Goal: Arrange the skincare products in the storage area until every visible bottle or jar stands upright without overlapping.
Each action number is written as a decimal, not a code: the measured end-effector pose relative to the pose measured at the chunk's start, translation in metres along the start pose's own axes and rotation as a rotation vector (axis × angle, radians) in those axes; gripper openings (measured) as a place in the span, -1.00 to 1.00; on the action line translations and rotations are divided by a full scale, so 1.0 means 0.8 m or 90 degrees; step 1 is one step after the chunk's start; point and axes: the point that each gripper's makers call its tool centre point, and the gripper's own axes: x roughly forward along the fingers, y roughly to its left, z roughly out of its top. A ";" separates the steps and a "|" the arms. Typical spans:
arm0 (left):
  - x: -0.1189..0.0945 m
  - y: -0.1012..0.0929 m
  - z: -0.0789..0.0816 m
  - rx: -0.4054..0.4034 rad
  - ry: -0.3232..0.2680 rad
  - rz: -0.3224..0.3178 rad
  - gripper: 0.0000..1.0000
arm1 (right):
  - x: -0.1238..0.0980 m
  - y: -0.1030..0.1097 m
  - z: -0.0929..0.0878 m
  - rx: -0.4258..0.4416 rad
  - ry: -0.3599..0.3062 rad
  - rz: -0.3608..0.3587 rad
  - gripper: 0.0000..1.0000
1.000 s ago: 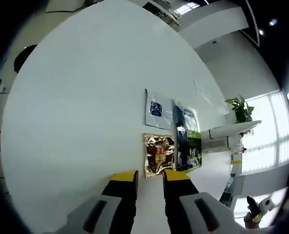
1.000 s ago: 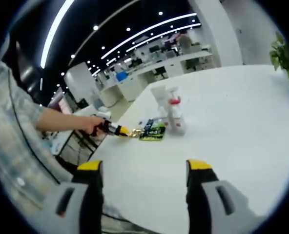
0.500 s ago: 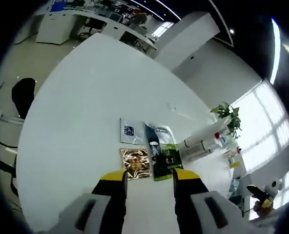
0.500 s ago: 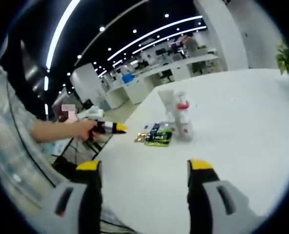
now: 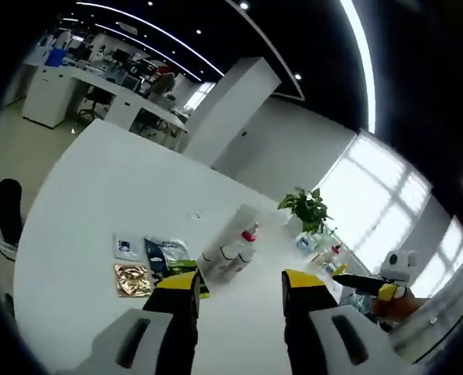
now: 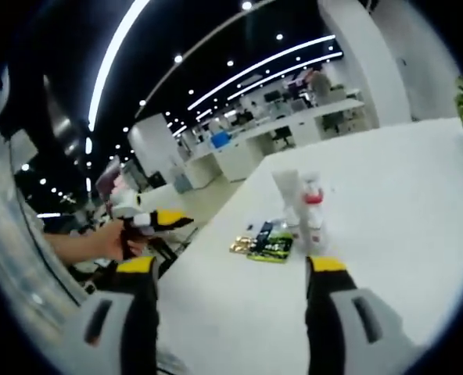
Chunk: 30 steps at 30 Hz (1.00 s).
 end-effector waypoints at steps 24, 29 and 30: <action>-0.114 -0.025 -0.016 0.146 -0.113 0.102 0.72 | 0.021 0.022 0.024 -0.058 -0.054 0.054 0.98; -0.122 -0.024 -0.015 0.166 -0.125 0.142 0.99 | 0.015 0.019 0.011 -0.076 -0.045 0.055 0.98; -0.125 -0.024 -0.014 0.176 -0.128 0.154 0.99 | 0.014 0.020 0.010 -0.077 -0.046 0.057 0.98</action>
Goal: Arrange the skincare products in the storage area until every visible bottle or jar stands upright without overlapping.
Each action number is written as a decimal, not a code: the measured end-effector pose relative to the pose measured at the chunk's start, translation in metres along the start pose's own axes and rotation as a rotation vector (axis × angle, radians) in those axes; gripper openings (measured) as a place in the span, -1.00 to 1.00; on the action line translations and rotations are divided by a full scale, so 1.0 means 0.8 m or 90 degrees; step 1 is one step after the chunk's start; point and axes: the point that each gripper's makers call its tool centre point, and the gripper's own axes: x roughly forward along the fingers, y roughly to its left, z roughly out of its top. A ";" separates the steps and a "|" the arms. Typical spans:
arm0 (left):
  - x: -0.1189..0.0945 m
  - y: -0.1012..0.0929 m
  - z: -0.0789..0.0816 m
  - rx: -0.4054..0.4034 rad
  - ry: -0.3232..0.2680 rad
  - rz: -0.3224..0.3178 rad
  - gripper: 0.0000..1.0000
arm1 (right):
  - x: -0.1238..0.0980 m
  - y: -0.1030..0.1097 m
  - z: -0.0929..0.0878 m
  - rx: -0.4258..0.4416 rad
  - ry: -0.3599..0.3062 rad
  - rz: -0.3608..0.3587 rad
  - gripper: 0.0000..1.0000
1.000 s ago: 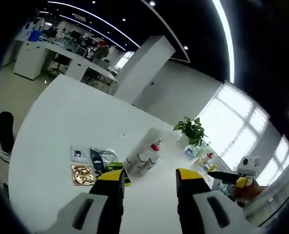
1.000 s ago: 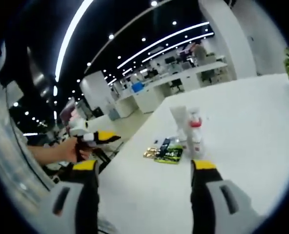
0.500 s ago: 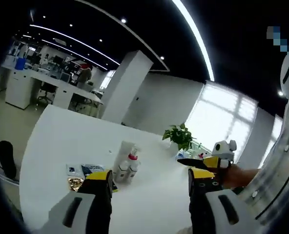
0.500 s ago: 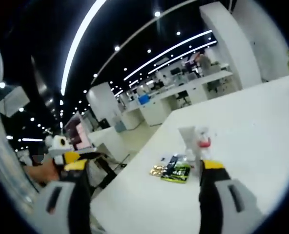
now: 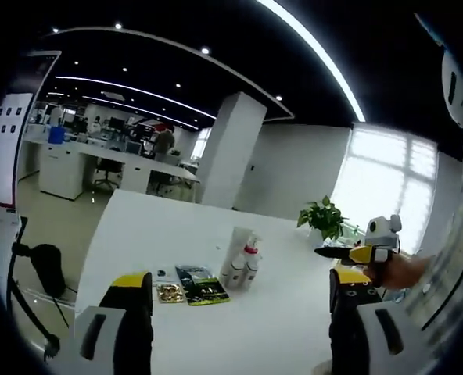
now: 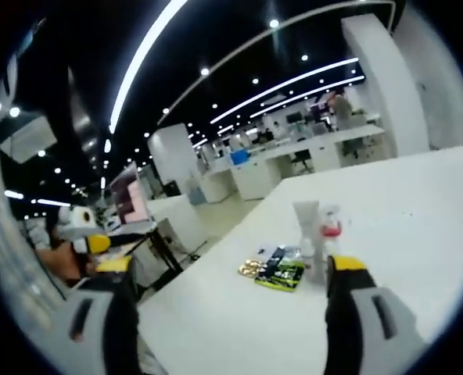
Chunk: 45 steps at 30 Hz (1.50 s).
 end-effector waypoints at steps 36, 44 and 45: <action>-0.059 0.009 -0.009 0.029 -0.045 0.111 0.90 | 0.033 0.058 -0.031 0.035 0.053 0.099 0.98; -0.069 0.009 -0.014 0.032 -0.046 0.132 0.78 | 0.029 0.067 -0.034 0.040 0.069 0.111 0.98; -0.069 0.009 -0.013 0.031 -0.047 0.133 0.79 | 0.029 0.066 -0.034 0.041 0.069 0.110 0.98</action>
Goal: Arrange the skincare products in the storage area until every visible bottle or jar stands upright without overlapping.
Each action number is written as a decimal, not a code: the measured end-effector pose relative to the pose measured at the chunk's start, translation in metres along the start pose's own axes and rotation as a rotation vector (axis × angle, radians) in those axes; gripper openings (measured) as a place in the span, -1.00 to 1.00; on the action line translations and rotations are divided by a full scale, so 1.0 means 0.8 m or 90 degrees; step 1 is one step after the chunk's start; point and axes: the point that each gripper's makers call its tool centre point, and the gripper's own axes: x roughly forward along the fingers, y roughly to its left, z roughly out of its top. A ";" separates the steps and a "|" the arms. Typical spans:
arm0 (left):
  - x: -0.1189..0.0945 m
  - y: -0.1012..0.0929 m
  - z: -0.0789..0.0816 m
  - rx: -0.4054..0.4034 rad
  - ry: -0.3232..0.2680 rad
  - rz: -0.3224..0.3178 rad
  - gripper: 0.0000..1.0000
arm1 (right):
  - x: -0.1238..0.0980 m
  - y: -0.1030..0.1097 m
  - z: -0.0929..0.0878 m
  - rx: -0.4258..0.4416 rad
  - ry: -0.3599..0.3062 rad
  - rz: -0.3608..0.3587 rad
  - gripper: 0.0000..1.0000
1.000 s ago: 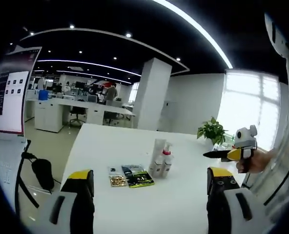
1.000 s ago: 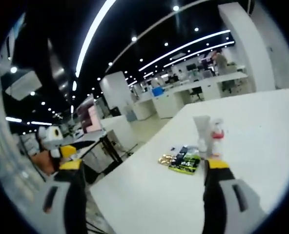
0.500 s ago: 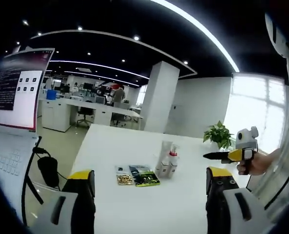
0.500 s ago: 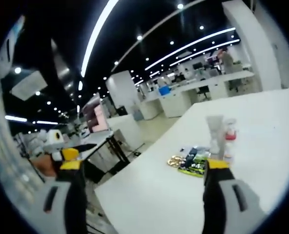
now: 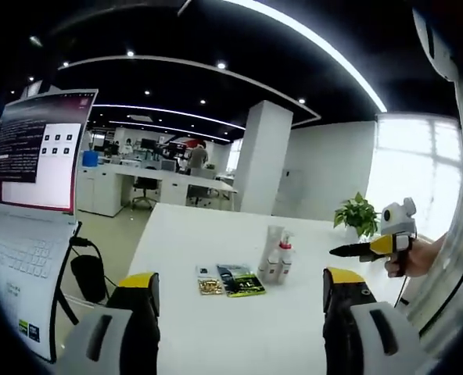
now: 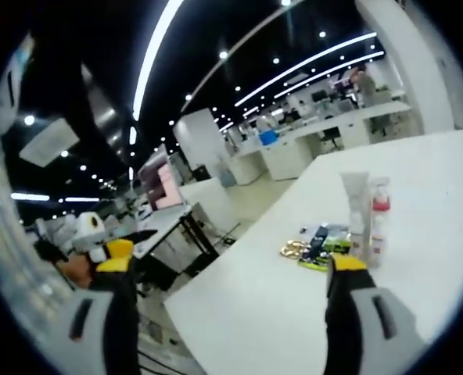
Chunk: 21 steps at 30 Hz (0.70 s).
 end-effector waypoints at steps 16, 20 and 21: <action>-0.010 -0.004 -0.009 -0.010 -0.009 0.032 0.86 | 0.013 0.019 -0.015 -0.014 0.064 0.038 0.98; -0.016 -0.006 -0.015 -0.021 -0.015 0.049 0.87 | 0.022 0.026 -0.012 -0.014 0.075 0.058 0.98; -0.018 -0.006 -0.019 -0.023 -0.015 0.055 0.87 | 0.025 0.027 -0.012 -0.016 0.078 0.063 0.98</action>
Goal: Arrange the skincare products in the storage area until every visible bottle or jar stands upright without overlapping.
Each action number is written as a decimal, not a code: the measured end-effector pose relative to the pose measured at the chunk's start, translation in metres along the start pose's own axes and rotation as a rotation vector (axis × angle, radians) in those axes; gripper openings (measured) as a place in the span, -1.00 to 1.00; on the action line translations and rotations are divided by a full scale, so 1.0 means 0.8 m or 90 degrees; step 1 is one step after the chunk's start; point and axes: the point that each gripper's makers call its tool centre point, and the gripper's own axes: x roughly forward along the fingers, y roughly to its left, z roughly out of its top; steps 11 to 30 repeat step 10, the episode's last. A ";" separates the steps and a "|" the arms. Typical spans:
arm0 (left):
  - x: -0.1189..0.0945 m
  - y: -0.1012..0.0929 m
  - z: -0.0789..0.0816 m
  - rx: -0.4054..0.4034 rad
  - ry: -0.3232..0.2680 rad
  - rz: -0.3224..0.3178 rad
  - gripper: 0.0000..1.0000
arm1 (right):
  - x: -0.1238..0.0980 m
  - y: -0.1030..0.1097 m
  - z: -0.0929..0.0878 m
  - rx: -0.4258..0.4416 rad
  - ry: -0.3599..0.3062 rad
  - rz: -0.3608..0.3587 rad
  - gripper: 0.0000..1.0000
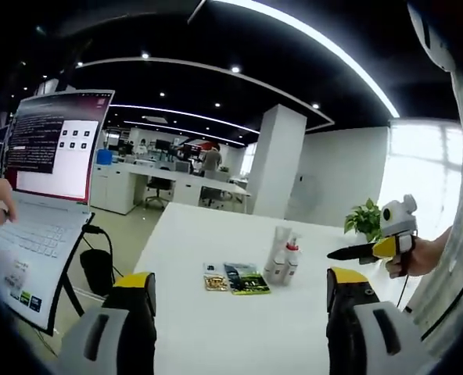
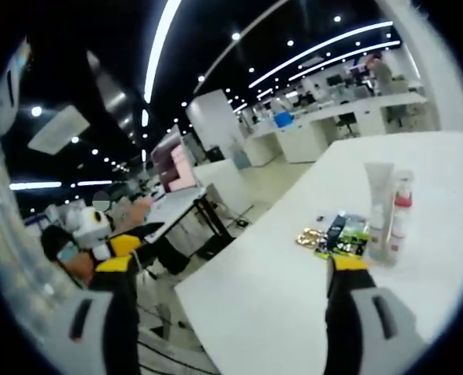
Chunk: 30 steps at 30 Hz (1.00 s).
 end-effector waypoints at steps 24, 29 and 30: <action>-0.008 -0.005 -0.005 0.014 0.002 0.046 0.93 | 0.021 0.006 0.012 0.006 0.029 0.047 0.98; -0.008 -0.005 -0.005 0.014 0.002 0.046 0.93 | 0.021 0.006 0.012 0.006 0.029 0.047 0.98; -0.008 -0.005 -0.005 0.014 0.002 0.046 0.93 | 0.021 0.006 0.012 0.006 0.029 0.047 0.98</action>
